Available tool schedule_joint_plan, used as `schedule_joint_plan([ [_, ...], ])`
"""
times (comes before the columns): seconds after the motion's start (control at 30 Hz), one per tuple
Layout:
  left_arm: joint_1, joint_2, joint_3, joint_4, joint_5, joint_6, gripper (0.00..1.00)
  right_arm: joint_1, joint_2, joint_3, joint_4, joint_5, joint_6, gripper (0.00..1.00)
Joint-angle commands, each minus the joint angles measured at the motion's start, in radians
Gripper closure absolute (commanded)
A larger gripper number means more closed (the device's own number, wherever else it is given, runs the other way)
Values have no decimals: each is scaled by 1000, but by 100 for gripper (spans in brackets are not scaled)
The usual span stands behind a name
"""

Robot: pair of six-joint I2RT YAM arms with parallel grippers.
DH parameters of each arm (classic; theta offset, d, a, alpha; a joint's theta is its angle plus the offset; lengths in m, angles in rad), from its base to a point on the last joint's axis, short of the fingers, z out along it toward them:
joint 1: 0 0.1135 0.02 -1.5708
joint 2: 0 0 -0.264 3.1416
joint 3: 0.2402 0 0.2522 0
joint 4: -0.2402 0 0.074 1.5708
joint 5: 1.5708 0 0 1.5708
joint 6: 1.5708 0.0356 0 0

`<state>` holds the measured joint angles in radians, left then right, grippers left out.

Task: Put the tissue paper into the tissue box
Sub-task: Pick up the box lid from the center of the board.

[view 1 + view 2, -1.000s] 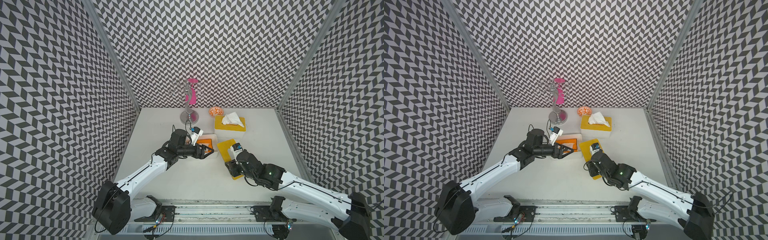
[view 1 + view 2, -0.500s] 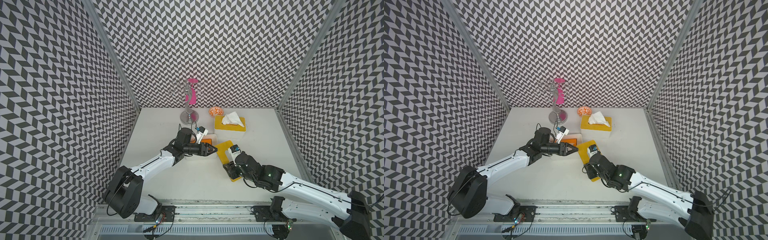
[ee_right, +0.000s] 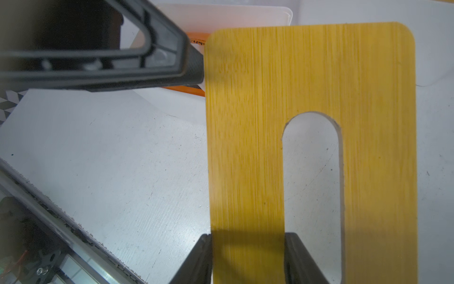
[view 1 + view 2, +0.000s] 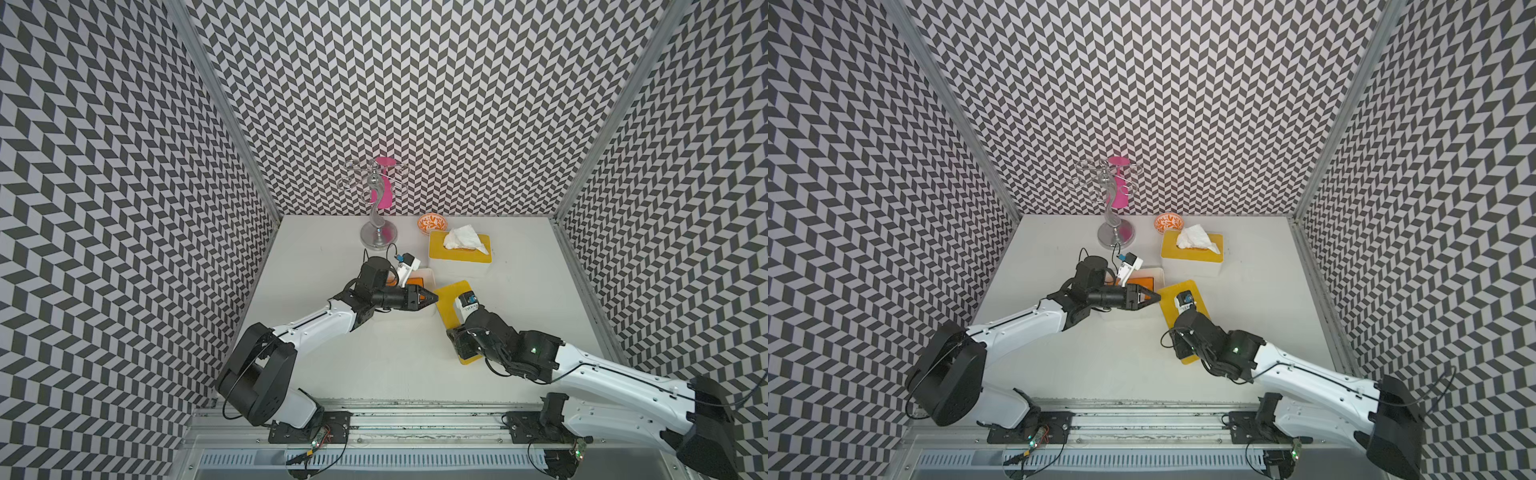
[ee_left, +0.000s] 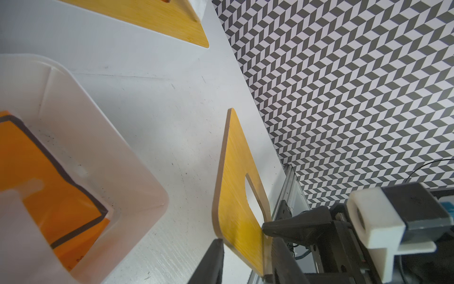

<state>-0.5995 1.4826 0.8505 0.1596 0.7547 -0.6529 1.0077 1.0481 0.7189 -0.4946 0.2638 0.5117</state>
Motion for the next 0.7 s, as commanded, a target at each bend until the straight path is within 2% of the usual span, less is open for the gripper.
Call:
schedule_joint_plan([
  [0.0,-22,13,-9,49,10,-5,60,19,3,27,88,-6,-12,85],
  [0.3,-10,-13,3,-25,-47,51,42,22,-20,27,82,8,-11,85],
  [0.67,7,-15,3,-35,-52,55,38,26,-23,24,87,6,-12,85],
])
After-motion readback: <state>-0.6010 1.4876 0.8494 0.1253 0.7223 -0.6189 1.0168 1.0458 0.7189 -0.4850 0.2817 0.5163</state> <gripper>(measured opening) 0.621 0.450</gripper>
